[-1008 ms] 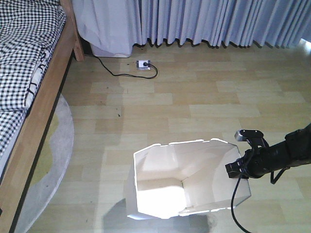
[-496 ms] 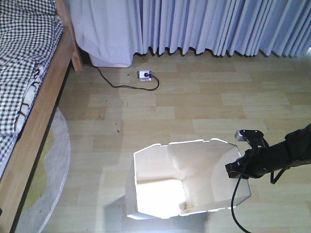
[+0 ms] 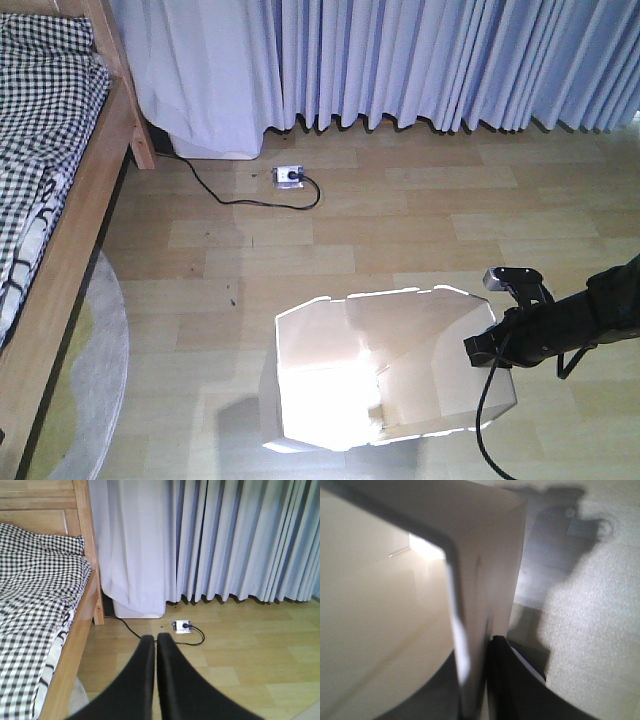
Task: Move trash bin to bedside with robot
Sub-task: 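Drag the bin up to the bed end beside the curtains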
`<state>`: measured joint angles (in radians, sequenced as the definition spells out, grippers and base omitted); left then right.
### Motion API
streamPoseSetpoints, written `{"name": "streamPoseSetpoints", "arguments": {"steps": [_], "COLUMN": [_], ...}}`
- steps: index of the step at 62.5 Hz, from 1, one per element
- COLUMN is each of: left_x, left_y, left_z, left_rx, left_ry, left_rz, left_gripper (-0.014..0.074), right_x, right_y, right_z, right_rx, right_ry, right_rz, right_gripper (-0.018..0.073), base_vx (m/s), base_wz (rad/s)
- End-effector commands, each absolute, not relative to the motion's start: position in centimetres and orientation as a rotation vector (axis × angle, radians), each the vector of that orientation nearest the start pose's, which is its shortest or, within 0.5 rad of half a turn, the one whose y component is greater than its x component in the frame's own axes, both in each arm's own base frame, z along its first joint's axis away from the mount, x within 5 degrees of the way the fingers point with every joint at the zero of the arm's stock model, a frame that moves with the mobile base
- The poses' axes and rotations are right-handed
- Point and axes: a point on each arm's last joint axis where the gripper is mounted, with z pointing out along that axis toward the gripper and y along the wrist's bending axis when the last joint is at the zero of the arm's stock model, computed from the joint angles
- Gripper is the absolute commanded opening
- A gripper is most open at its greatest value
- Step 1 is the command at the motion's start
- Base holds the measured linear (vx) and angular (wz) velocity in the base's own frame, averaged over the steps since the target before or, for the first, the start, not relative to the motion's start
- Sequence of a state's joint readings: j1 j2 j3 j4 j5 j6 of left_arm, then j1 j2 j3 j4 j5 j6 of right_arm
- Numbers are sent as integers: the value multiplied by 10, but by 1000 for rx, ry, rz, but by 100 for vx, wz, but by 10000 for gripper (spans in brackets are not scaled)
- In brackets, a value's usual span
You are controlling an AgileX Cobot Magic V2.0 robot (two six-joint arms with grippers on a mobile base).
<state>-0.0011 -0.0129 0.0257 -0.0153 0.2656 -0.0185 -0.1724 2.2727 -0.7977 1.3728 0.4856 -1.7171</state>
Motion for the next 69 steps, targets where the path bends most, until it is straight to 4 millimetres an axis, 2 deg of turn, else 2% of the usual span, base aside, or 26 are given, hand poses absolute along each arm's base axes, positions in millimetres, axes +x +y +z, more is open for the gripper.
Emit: {"name": "streamPoseSetpoints", "arguments": {"steps": [1, 69], "left_x": [56, 56], "left_y": [-1, -1], "left_z": [182, 182], "left_rx": [-30, -30], "left_ry": [1697, 1697], "left_rz": [-37, -37], "left_gripper": [-7, -7], "right_x": [299, 299], "right_y": [6, 6], "right_z": [22, 22], "right_rx": [-299, -299], "right_ry": [2687, 2687], "right_rz": [892, 892], "right_gripper": [-5, -5], "base_vx": [24, 23], "base_wz": [0, 4]}}
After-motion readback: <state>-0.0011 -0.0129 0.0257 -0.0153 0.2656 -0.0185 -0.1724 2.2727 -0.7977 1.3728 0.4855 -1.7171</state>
